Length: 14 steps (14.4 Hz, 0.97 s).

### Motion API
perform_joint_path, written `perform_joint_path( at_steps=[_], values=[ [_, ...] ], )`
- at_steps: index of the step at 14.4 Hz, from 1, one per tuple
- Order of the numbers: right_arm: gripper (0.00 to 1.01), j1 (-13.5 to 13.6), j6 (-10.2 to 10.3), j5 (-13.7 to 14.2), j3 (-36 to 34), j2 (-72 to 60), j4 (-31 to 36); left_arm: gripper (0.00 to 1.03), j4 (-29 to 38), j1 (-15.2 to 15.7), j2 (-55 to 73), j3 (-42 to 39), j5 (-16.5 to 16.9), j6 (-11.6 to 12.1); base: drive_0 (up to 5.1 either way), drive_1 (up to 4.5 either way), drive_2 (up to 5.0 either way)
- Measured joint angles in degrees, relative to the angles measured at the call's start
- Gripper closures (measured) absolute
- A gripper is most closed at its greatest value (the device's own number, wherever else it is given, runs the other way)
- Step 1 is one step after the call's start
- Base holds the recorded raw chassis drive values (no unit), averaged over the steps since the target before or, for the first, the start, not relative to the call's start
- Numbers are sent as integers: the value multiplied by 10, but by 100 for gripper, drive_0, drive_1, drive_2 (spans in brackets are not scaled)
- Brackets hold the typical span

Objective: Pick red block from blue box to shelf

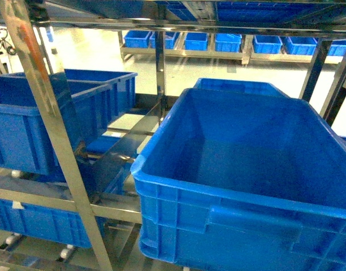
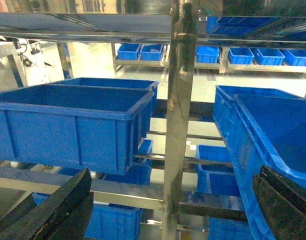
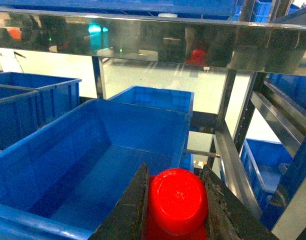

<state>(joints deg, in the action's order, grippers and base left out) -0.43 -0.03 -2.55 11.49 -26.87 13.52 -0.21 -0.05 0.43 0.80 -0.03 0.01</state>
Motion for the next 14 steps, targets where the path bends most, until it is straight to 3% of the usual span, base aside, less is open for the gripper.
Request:
perform_joint_path(
  at_steps=[14],
  values=[
    [78, 0, 0, 0, 0, 0, 0, 5, 0, 0, 0, 0, 0, 0, 0, 0, 0]
  ],
)
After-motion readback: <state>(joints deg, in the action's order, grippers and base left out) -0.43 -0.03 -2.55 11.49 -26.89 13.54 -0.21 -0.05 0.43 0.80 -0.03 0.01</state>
